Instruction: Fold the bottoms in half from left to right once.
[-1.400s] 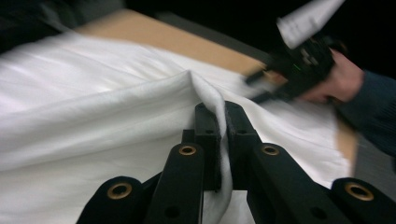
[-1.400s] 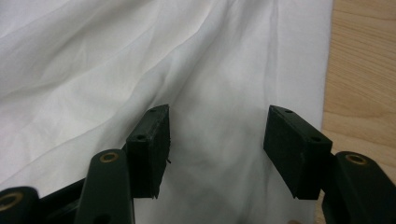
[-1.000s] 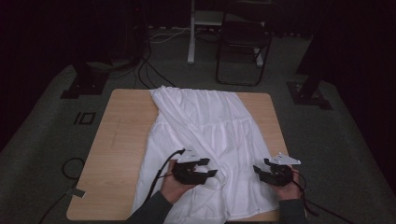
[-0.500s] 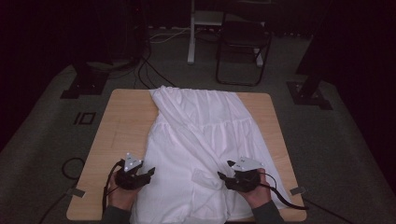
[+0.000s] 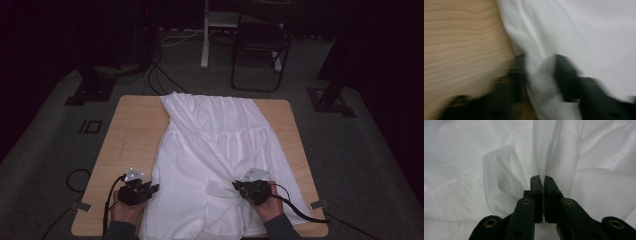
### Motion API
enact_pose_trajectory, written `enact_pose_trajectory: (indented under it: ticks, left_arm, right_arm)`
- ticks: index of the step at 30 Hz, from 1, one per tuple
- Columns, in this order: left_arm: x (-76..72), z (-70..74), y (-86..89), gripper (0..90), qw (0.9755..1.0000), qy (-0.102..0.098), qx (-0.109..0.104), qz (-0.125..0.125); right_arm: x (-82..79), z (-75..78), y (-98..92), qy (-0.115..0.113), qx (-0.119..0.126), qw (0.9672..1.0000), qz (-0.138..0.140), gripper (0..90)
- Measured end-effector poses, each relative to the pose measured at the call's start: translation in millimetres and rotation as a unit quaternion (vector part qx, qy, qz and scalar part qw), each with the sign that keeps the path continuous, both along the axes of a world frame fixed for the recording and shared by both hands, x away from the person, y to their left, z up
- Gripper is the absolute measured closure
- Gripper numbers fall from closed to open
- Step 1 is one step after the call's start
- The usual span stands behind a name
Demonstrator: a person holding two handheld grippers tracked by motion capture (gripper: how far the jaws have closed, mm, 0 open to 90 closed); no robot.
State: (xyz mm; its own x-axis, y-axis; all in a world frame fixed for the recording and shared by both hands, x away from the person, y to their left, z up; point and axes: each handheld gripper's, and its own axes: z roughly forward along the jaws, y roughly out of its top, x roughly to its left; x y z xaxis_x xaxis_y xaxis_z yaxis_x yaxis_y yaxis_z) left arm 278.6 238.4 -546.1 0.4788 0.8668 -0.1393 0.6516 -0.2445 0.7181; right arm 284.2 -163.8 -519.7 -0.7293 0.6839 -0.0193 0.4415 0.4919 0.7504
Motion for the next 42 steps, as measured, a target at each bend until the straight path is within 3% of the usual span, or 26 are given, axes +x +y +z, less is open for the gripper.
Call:
enact_pose_trajectory:
  ticks: [2, 7, 9, 11, 12, 14, 16, 18, 20, 24, 25, 26, 28, 30, 35, 37, 39, 41, 42]
  left_arm:
    - [-7.7, 14.5, -3.3, 88.6, 0.9995, -0.032, 0.006, 0.0]
    - [-28.0, 67.9, -9.4, 88.7, 0.9941, -0.102, -0.035, -0.002]
    - [-32.2, 87.7, -16.6, 88.6, 0.9921, -0.122, -0.029, -0.003]
    - [-30.8, 94.8, -25.6, 87.9, 0.9921, -0.124, -0.016, 0.002]
    - [-27.6, 94.6, -32.7, 85.2, 0.9931, -0.117, -0.005, -0.001]
    - [-21.7, 86.4, -49.5, 68.1, 0.9931, -0.117, 0.01, -0.01]
    - [-14.0, 72.5, -67.3, 58.9, 0.9947, -0.097, 0.02, -0.028]
    - [-8.0, 56.1, -86.2, 53.4, 0.9949, -0.084, 0.028, -0.047]
    - [-1.2, 37.6, -105.1, 52.0, 0.9937, -0.064, 0.04, -0.083]
    - [15.3, -1.2, -132.3, 52.4, 0.991, -0.021, 0.097, -0.09]
    - [18.3, -7.8, -133.4, 56.9, 0.9911, -0.02, 0.098, -0.088]
    - [20.2, -9.0, -131.5, 61.8, 0.9928, -0.023, 0.087, -0.079]
    - [25.2, -7.0, -127.8, 79.2, 0.991, -0.026, 0.108, -0.075]
    - [30.6, -6.5, -123.0, 87.7, 0.9881, -0.036, 0.13, -0.074]
    - [53.3, -6.1, -110.1, 88.4, 0.9836, -0.054, 0.168, -0.037]
    - [67.7, -5.3, -102.8, 88.5, 0.9825, -0.054, 0.177, -0.016]
    - [85.3, -4.7, -94.7, 88.4, 0.9798, -0.056, 0.192, 0.009]
    - [91.3, -4.7, -92.4, 88.5, 0.9788, -0.057, 0.196, 0.019]
    - [106.2, -4.3, -87.2, 88.5, 0.9719, -0.06, 0.224, 0.039]
  right_arm:
    - [-1.2, 8.9, -6.1, -0.009, 0.012, 0.9999, -0.007, 88.1]
    - [-5.5, 28.7, -19.2, -0.033, 0.033, 0.9988, -0.017, 88.3]
    - [-9.5, 42.5, -28.9, -0.038, 0.073, 0.9966, -0.012, 88.4]
    - [-15.5, 61.4, -44.2, -0.073, 0.091, 0.9926, -0.034, 88.5]
    - [-18.0, 70.4, -55.0, -0.093, 0.103, 0.9888, -0.056, 88.6]
    - [-19.0, 80.6, -78.6, -0.117, 0.109, 0.9818, -0.101, 88.6]
    - [-14.4, 75.9, -103.3, -0.122, 0.087, 0.9769, -0.153, 88.5]
    - [-9.0, 63.2, -119.8, -0.113, 0.07, 0.9744, -0.181, 88.5]
    - [-0.9, 42.4, -133.0, -0.087, 0.054, 0.9753, -0.196, 88.5]
    - [16.7, -4.3, -144.5, -0.029, 0.021, 0.9781, -0.205, 88.3]
    - [20.2, -14.3, -145.7, -0.015, 0.02, 0.9782, -0.206, 88.3]
    - [22.6, -22.6, -145.7, -0.003, 0.017, 0.9783, -0.206, 88.2]
    - [26.2, -34.6, -143.4, 0.014, 0.011, 0.9792, -0.202, 88.1]
    - [29.7, -41.0, -138.6, 0.02, -0.001, 0.9817, -0.19, 87.9]
    - [37.7, -44.2, -128.2, 0.028, 0.014, 0.9852, -0.168, 87.6]
    - [41.9, -44.4, -121.0, 0.03, 0.018, 0.9869, -0.158, 87.5]
    - [48.7, -44.6, -112.2, 0.027, 0.02, 0.9889, -0.145, 87.5]
    - [54.6, -44.7, -106.5, 0.028, 0.023, 0.99, -0.136, 87.5]
    - [58.3, -44.7, -102.8, 0.029, 0.025, 0.9905, -0.132, 87.5]
